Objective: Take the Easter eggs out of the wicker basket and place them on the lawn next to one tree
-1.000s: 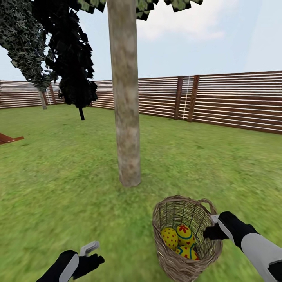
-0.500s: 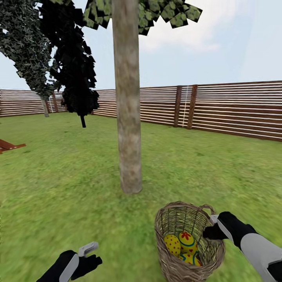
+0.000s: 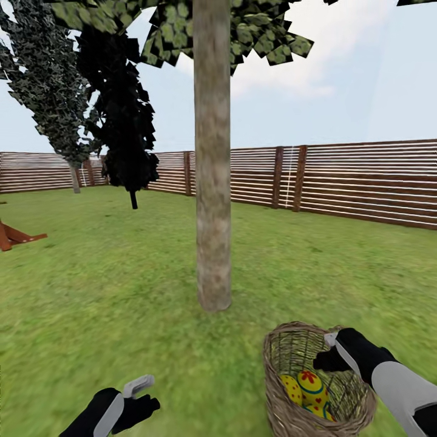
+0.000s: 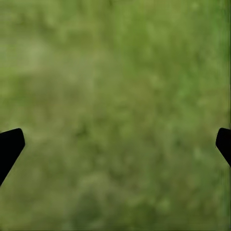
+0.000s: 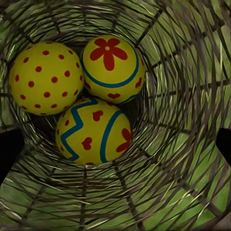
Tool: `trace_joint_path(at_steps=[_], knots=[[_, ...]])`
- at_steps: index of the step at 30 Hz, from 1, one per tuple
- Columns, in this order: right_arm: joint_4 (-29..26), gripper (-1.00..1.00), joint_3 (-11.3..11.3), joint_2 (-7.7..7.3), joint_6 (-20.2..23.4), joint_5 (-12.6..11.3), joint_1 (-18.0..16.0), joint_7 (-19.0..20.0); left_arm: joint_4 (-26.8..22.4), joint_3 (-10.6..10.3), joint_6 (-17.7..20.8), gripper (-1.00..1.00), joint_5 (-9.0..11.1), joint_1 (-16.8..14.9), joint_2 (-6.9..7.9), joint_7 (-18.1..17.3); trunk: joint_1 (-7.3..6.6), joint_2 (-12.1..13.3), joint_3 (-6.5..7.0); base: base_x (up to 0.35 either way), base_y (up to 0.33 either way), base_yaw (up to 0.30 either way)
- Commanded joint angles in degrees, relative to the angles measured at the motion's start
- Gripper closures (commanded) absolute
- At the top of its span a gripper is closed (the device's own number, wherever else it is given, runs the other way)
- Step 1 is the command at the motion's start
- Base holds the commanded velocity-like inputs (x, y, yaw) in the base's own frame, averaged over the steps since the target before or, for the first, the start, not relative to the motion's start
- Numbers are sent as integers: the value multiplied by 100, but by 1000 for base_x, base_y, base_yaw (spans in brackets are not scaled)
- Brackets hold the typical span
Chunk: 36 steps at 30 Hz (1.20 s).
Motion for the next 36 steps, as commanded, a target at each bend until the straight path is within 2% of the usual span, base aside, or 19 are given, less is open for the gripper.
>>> trace_joint_path(at_steps=[1,4,12,15,36], knots=[[-9,-100,52,-6,27,-55,-3,-5,-8,-29,18,-100,45,-1,-6,30,-4,-1,16,0,61,0],[-9,-100,59,4,27,-58,-3,-5,-8,-30,12,-100,45,-1,-29,24,-69,119,70,0,14,0],[-9,-100,60,3,27,-58,-3,-5,-17,-38,9,-100,45,-1,-30,8,-69,119,70,0,1,0],[-9,-100,60,4,27,-56,-3,-5,-17,-38,9,-100,42,-1,-30,12,-4,-1,16,0,0,0],[-9,-100,65,6,27,-55,-3,-5,-44,10,9,-100,73,-1,-13,29,51,-29,-449,-27,26,0]])
